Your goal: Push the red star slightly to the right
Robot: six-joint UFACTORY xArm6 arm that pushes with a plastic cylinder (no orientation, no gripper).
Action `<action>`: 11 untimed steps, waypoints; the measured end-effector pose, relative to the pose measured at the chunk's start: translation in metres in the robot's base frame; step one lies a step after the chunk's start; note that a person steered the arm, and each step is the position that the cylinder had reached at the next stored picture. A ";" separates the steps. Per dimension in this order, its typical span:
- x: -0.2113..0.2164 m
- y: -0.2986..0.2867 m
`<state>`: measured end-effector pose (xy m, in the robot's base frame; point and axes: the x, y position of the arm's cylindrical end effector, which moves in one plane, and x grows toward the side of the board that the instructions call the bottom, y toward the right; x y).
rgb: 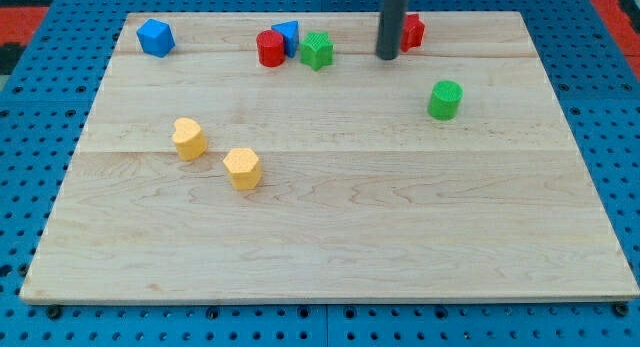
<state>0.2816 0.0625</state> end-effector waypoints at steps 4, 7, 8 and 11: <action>-0.057 0.034; -0.057 0.063; -0.057 0.062; -0.057 0.066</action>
